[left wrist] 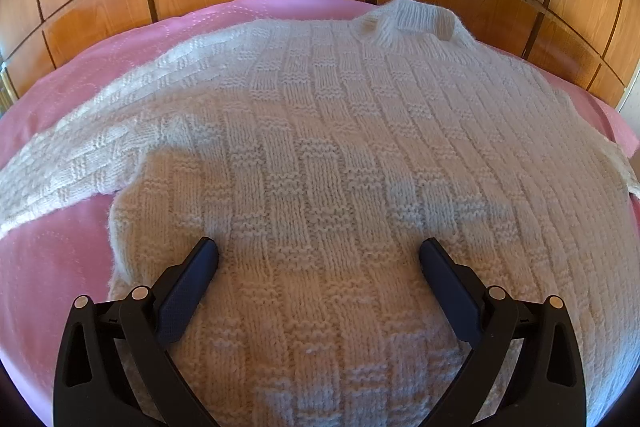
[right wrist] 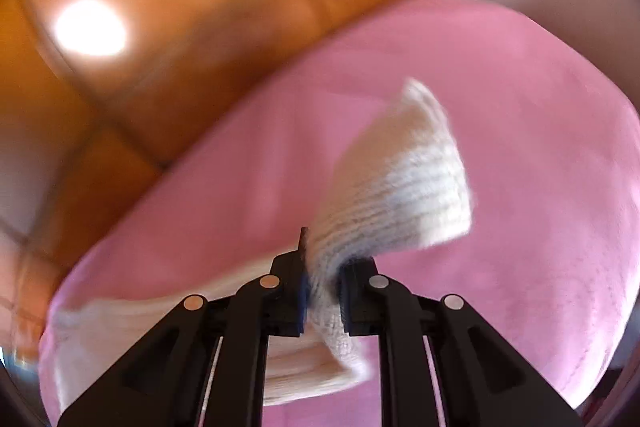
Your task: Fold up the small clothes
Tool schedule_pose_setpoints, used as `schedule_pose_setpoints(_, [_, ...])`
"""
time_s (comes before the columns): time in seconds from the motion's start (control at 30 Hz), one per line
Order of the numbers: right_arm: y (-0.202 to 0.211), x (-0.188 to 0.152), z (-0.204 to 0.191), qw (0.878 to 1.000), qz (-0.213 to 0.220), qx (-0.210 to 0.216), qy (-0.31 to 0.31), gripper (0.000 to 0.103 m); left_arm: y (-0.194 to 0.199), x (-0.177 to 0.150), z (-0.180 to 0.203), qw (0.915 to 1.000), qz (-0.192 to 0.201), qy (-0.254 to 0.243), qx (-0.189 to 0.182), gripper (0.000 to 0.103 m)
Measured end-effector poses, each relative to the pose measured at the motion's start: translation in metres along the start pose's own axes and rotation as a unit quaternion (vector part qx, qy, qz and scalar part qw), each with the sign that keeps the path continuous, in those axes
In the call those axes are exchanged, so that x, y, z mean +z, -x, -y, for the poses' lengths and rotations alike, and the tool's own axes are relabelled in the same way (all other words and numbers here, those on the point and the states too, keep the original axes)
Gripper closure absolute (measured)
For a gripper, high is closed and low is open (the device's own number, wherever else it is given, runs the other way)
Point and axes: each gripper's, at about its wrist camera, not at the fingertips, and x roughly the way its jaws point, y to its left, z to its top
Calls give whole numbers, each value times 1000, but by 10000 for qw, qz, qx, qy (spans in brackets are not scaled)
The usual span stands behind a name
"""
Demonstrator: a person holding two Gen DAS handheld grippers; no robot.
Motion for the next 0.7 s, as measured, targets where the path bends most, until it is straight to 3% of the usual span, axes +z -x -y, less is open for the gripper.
schedule_pose_setpoints(0.13, [12, -11, -89, 9951, -48, 838, 526, 92, 2, 1, 0, 10000, -12, -7, -18, 4])
schedule_pose_setpoints(0.23, [14, -38, -170, 9832, -263, 1508, 997, 92, 4, 4, -2, 9999, -129, 23, -89, 4])
schedule_pose_setpoints(0.37, [27, -102, -278, 9547, -562, 2151, 1975, 92, 13, 14, -16, 9970, -404, 318, -577, 4])
schedule_pose_setpoints(0.5, [29, -168, -355, 9249, -946, 2520, 2687, 91, 31, 21, -35, 9927, -267, 710, -935, 4])
schedule_pose_setpoints(0.6, [30, -201, -388, 9110, -1111, 2709, 2905, 75, 39, 24, -47, 9894, -202, 884, -1136, 4])
schedule_pose_setpoints(0.63, [25, -201, -393, 9101, -1156, 2762, 2864, 50, 40, 25, -50, 9885, -215, 920, -1178, 4])
schedule_pose_setpoints(0.67, [26, -202, -391, 9115, -1147, 2839, 2747, 43, 40, 27, -55, 9873, -269, 957, -1239, 4])
schedule_pose_setpoints(0.7, [31, -199, -389, 9128, -1101, 2880, 2677, 44, 40, 28, -58, 9857, -325, 975, -1336, 4])
